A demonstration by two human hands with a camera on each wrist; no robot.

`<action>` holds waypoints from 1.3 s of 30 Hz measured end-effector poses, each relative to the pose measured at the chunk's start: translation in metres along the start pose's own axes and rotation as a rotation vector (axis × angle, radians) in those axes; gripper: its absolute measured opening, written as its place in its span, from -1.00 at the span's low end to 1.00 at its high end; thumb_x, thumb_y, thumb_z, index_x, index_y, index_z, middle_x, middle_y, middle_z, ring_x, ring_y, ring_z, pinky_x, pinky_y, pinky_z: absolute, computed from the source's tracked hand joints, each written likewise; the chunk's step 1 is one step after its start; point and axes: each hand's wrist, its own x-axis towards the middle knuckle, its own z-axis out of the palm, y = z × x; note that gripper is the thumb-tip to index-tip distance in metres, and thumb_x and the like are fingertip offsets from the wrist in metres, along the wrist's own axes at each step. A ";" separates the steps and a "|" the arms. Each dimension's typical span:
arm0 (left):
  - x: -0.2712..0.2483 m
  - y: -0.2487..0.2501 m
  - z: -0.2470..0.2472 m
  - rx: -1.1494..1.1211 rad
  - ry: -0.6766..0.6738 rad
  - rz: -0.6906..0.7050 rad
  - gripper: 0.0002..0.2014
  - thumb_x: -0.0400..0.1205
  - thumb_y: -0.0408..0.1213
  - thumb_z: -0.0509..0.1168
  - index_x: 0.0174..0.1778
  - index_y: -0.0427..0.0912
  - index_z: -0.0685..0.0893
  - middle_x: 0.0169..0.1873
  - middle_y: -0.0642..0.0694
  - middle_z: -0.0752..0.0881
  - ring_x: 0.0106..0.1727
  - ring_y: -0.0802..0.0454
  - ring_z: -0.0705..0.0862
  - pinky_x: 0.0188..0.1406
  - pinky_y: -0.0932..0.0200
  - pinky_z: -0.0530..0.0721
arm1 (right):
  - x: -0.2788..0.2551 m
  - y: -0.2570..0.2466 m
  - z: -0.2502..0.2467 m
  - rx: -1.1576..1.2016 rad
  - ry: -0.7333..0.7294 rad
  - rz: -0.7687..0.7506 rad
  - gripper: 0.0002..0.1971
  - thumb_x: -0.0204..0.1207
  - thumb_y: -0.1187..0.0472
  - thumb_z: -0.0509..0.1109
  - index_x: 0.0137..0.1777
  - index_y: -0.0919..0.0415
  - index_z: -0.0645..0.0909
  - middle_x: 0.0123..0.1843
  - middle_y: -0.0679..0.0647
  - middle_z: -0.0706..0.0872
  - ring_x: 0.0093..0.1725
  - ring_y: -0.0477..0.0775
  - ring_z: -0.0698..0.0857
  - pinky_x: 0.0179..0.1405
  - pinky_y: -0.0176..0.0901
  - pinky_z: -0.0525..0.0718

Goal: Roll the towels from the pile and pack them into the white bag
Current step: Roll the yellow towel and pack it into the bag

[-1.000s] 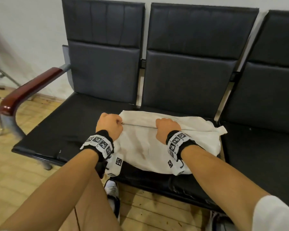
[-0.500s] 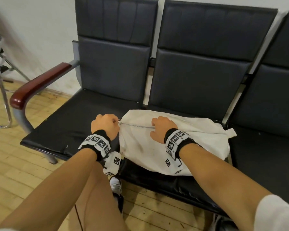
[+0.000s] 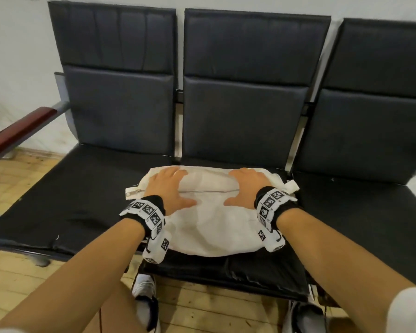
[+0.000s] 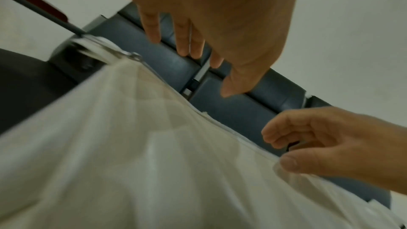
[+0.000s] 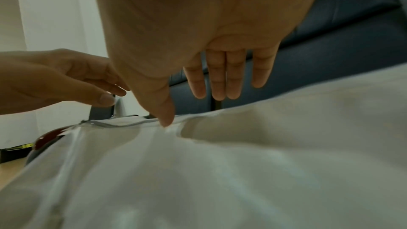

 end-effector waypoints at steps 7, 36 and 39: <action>0.014 0.006 0.029 0.299 -0.334 0.005 0.43 0.06 0.63 0.39 0.70 0.26 -0.31 0.71 0.05 -0.38 0.72 -0.17 -0.34 0.61 -0.51 -0.23 | -0.018 0.061 0.036 -0.048 -0.196 0.090 0.40 -0.11 -0.67 0.43 0.70 -0.25 -0.18 0.78 0.02 -0.06 0.74 0.15 -0.11 0.65 0.36 -0.27; 0.020 -0.016 -0.026 0.055 0.034 -0.144 -0.55 0.68 0.32 0.11 0.19 0.13 0.71 -0.06 -0.01 0.76 -0.05 -0.08 0.69 -0.10 0.02 0.61 | 0.021 -0.026 -0.014 -0.128 0.233 0.126 -0.81 0.67 -0.01 0.20 -0.07 -0.15 0.64 -0.27 -0.16 0.56 0.01 0.03 0.64 0.44 0.01 0.25; 0.007 -0.051 -0.054 -0.011 0.136 -0.238 -0.59 0.65 0.35 0.10 0.09 0.22 0.72 -0.11 0.01 0.76 -0.09 -0.10 0.69 -0.07 -0.06 0.67 | 0.048 -0.071 -0.043 -0.171 0.301 0.061 -0.78 0.65 0.02 0.19 -0.22 -0.14 0.56 -0.39 -0.16 0.42 -0.08 0.03 0.47 0.51 0.09 0.21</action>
